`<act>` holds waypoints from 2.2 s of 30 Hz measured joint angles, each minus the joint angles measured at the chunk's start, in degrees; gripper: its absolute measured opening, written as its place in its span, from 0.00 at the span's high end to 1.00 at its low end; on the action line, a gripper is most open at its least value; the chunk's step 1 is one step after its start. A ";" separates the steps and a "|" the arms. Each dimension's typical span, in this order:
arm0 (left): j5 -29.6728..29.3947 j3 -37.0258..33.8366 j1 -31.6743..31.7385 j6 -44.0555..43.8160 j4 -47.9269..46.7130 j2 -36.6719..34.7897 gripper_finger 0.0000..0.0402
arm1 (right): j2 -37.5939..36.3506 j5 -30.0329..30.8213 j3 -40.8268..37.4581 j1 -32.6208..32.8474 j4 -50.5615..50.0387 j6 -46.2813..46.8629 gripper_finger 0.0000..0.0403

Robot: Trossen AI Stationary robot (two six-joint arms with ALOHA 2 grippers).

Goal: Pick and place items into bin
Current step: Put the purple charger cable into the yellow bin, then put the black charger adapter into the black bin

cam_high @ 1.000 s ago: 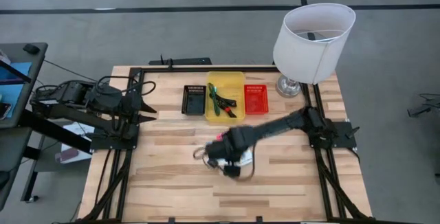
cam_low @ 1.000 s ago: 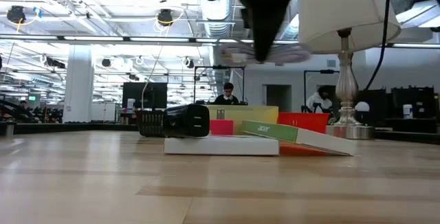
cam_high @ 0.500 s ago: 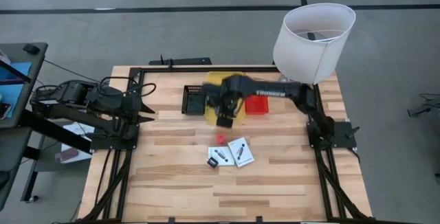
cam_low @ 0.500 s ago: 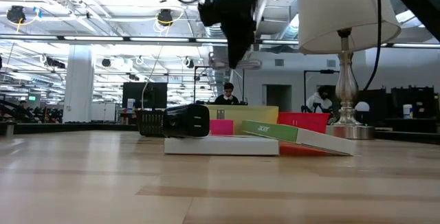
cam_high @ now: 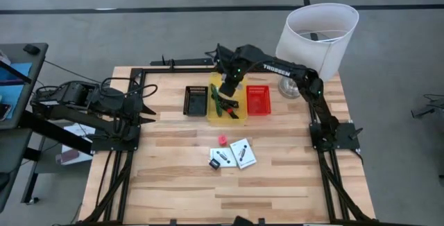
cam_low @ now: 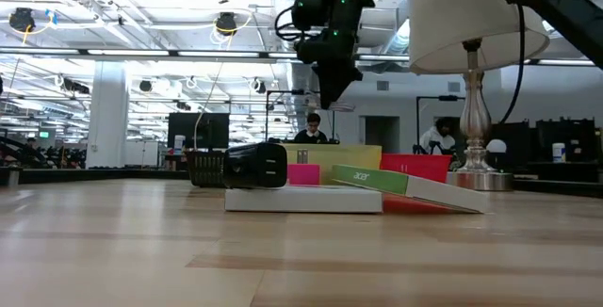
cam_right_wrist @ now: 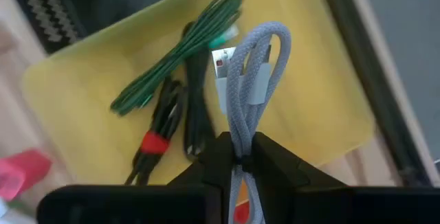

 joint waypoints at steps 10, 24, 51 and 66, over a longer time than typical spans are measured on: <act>-0.02 0.00 0.01 -0.31 0.00 0.00 0.72 | 0.00 -0.03 0.00 -1.46 5.18 0.02 0.86; -0.04 0.00 0.00 -0.37 0.00 0.02 0.72 | 0.00 -0.18 0.00 1.68 3.02 -0.44 0.86; -0.02 0.00 0.00 -0.85 -0.38 0.01 0.72 | 0.00 -0.05 -0.02 2.00 1.30 -0.39 0.85; -0.02 0.00 0.01 -1.01 -0.63 0.00 0.72 | 0.00 -0.03 -0.02 2.01 2.00 -0.36 0.52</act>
